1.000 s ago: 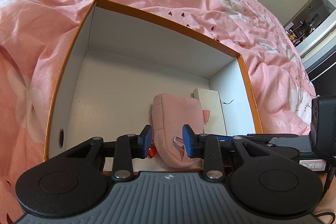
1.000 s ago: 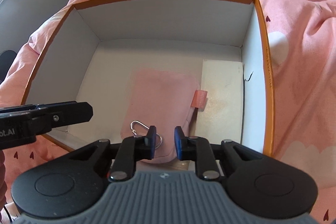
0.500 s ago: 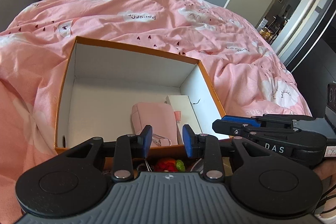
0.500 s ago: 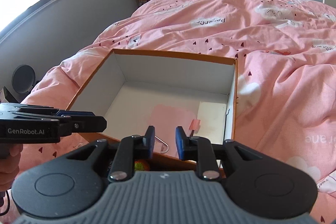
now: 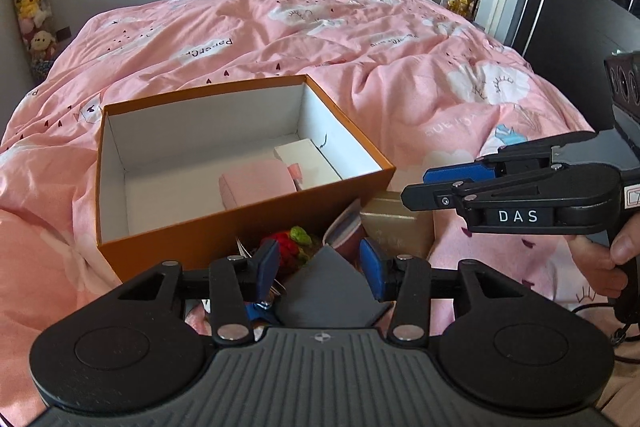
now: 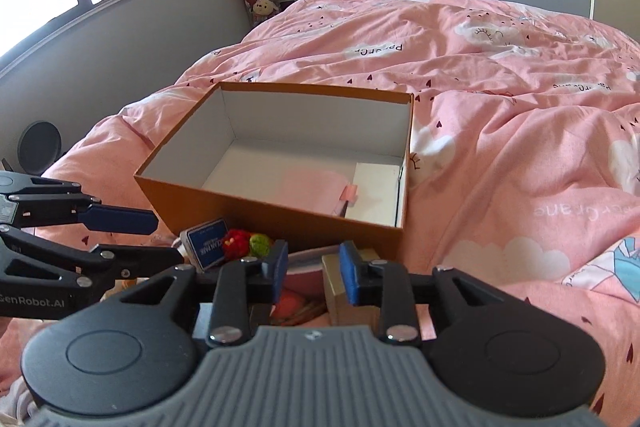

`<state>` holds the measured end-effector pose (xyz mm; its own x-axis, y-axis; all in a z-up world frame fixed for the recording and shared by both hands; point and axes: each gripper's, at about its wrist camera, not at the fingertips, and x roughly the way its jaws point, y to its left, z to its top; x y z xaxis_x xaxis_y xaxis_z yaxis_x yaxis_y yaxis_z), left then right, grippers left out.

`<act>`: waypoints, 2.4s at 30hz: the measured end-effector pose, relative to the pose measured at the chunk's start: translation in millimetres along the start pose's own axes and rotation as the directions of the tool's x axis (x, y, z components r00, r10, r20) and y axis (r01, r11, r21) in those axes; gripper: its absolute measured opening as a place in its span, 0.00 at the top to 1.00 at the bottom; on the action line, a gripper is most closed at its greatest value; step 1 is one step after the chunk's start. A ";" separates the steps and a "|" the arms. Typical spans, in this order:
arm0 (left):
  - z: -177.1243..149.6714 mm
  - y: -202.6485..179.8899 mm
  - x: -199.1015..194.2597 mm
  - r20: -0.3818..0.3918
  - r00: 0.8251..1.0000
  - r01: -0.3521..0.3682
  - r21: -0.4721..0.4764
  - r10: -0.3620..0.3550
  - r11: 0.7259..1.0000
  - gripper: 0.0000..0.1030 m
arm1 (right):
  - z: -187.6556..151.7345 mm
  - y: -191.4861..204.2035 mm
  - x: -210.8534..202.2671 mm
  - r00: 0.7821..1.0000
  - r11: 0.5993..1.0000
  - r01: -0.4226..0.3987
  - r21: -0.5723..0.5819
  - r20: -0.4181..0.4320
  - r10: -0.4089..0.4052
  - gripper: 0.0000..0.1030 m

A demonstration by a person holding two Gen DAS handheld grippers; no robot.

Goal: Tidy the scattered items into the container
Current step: 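Grasp the dark grey square case with the left gripper, then grasp the small gold box with right gripper while left lifts the grey case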

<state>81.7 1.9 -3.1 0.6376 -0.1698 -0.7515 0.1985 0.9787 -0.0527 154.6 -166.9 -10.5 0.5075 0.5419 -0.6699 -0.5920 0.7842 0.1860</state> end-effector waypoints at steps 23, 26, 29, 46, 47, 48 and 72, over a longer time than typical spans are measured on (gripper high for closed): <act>-65.7 -72.7 39.9 -0.059 0.969 -0.197 0.392 0.239 0.898 0.42 | -52.9 3.7 -0.1 0.992 0.999 0.038 -0.027 -0.115 -0.041 0.63; -68.6 -77.5 44.0 -0.058 0.963 -0.216 0.422 0.264 0.880 0.39 | -54.1 3.0 0.9 0.992 0.999 0.035 -0.023 -0.123 -0.037 0.63; -72.0 -79.3 50.5 -0.080 0.955 -0.220 0.453 0.286 0.864 0.34 | -54.9 4.1 1.4 0.991 0.999 0.031 -0.026 -0.127 -0.034 0.63; -85.9 -87.5 66.9 0.005 0.937 -0.299 0.535 0.351 0.790 0.39 | -55.6 5.5 6.2 0.988 0.999 0.033 -0.025 -0.151 -0.036 0.63; -85.4 -86.1 64.8 0.005 0.938 -0.298 0.529 0.347 0.795 0.41 | -55.6 5.7 6.3 0.988 0.999 0.033 -0.024 -0.152 -0.036 0.63; -84.2 -84.6 61.8 0.010 0.940 -0.295 0.522 0.340 0.800 0.44 | -55.8 5.6 6.1 0.988 0.999 0.033 -0.023 -0.152 -0.036 0.63; -32.5 -34.0 36.9 0.039 0.982 -0.191 0.231 0.187 0.954 0.55 | -25.3 -13.2 15.2 0.989 0.989 0.110 -0.102 -0.084 -0.119 0.52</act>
<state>74.2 -33.9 -50.4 0.6919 0.0118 -0.7219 0.2395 0.9395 0.2449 154.4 -176.6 -41.4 0.5199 0.4172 -0.7454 -0.5931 0.8043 0.0365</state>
